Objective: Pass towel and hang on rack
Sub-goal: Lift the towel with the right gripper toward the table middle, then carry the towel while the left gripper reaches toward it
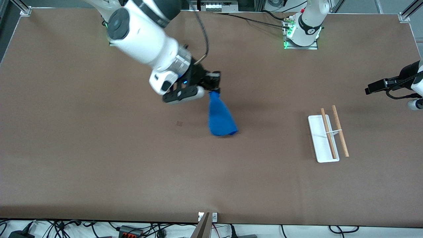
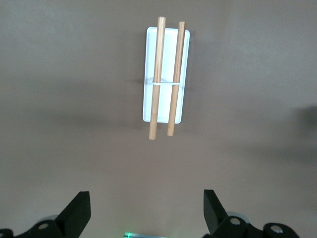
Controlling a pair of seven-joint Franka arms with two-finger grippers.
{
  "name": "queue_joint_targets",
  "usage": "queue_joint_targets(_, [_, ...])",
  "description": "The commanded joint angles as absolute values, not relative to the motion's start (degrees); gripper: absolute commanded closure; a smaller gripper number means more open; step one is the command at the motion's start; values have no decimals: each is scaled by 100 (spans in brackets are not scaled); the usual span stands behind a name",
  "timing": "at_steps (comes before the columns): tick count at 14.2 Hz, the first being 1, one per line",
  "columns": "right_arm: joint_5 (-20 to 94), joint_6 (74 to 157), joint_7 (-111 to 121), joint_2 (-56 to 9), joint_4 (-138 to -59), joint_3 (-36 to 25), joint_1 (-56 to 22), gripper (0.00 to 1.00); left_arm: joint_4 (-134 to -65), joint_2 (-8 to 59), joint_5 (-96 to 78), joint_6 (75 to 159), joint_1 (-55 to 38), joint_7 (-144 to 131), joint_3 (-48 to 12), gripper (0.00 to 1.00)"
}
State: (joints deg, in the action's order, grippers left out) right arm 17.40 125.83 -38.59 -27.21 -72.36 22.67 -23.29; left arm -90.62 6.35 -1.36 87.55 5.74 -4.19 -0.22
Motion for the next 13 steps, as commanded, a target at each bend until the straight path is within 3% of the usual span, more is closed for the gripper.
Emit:
queue_joint_targets(1, [2038,13627,-4209,-2988,-6900,2224,-2819,100,-8895,800,-289,8780,624,-64,-62,0])
queue_joint_targets(7, [2101,15326,-4737,-3304,-6873,2215,-3638,100,-8851,1080,-869,8990,484,1078,-105,0])
queue_joint_targets(13, [2039,15363,-4702,-3296,-6882,2206,-3656,100,-8938,1257,-1606,9201,597,3492,-123,0])
